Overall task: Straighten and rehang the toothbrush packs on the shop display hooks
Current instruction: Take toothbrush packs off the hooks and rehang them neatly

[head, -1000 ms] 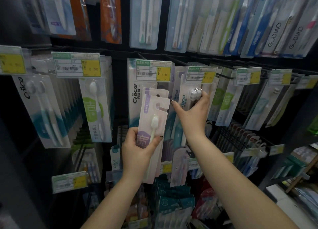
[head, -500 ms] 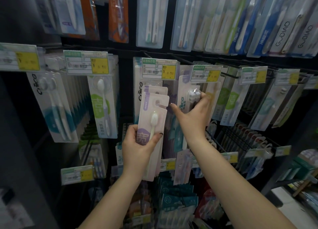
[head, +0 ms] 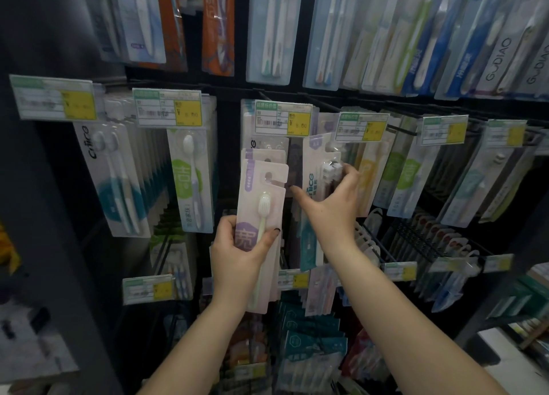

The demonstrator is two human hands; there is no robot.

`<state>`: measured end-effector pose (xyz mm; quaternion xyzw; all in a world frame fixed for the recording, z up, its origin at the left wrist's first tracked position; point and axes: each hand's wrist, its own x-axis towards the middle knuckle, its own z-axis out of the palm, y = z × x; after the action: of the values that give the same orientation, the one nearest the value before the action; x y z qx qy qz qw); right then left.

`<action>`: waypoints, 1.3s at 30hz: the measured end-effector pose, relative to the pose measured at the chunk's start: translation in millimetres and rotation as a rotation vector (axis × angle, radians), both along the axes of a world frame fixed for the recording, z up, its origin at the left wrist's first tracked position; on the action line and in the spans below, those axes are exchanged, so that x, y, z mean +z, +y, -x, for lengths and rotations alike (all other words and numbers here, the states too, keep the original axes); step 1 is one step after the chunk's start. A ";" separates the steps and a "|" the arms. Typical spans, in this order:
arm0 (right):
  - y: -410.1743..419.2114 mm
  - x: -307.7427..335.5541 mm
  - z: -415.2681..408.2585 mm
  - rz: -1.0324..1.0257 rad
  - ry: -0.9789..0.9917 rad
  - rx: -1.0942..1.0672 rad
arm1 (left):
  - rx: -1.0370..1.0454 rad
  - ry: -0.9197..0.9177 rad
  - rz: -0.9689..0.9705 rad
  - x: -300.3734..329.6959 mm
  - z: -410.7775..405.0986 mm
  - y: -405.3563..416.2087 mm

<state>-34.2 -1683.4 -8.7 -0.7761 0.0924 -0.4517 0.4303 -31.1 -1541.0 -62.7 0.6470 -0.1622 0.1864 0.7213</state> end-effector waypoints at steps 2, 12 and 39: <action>5.0 -1.0 1.5 0.010 0.002 0.005 | 0.021 -0.001 0.004 0.7 1.7 3.4; 41.9 -12.5 6.4 0.028 0.038 0.095 | 0.133 0.013 -0.004 -5.7 13.2 34.4; 188.5 -9.1 -44.9 0.111 0.103 0.269 | 0.361 -0.034 -0.025 -12.8 -12.7 172.1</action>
<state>10.6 -1494.9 -17.8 -0.8262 -0.0154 -0.3540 0.4379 -18.5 -1368.9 -75.6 0.6714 -0.0581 0.3216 0.6652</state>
